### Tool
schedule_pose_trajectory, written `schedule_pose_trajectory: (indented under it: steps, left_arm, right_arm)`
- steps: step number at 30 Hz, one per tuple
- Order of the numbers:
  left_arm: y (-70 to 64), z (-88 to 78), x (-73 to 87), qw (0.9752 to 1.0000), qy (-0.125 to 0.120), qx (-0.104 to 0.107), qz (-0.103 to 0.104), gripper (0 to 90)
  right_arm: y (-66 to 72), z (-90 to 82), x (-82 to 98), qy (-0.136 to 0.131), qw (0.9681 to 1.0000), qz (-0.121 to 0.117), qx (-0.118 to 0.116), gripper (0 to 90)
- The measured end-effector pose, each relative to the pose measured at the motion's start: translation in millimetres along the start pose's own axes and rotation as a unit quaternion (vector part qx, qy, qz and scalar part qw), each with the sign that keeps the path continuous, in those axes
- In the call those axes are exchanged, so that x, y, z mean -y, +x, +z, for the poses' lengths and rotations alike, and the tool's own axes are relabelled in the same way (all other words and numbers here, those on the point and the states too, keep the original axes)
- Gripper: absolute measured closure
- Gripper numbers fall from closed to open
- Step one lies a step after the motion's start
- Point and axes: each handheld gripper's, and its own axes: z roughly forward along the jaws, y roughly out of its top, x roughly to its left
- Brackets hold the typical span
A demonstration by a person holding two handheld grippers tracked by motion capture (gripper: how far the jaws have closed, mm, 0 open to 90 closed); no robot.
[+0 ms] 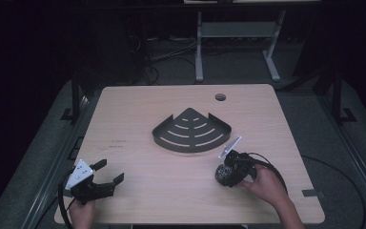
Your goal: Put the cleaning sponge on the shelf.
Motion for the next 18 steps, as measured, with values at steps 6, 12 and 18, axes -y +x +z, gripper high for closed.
schedule_pose_trajectory:
  steps: [6, 12, 18]
  left_arm:
    - [-0.4, -0.6, 0.2, 1.0, 0.001, 0.0, 0.001, 13.5]
    - [0.4, -0.7, 0.2, 1.0, 0.001, -0.001, 0.0, 13.5]
    - [1.9, -0.1, 0.9, 1.0, 0.004, -0.001, 0.0, 13.5]
  right_arm:
    - [1.7, -3.2, -5.5, 0.009, 0.9999, -0.01, 0.002, 32.2]
    - [3.7, -6.4, -15.1, 0.017, 0.9996, -0.022, 0.004, 32.3]
    - [1.7, -8.8, -24.5, 0.02, 0.9995, -0.026, 0.001, 32.3]
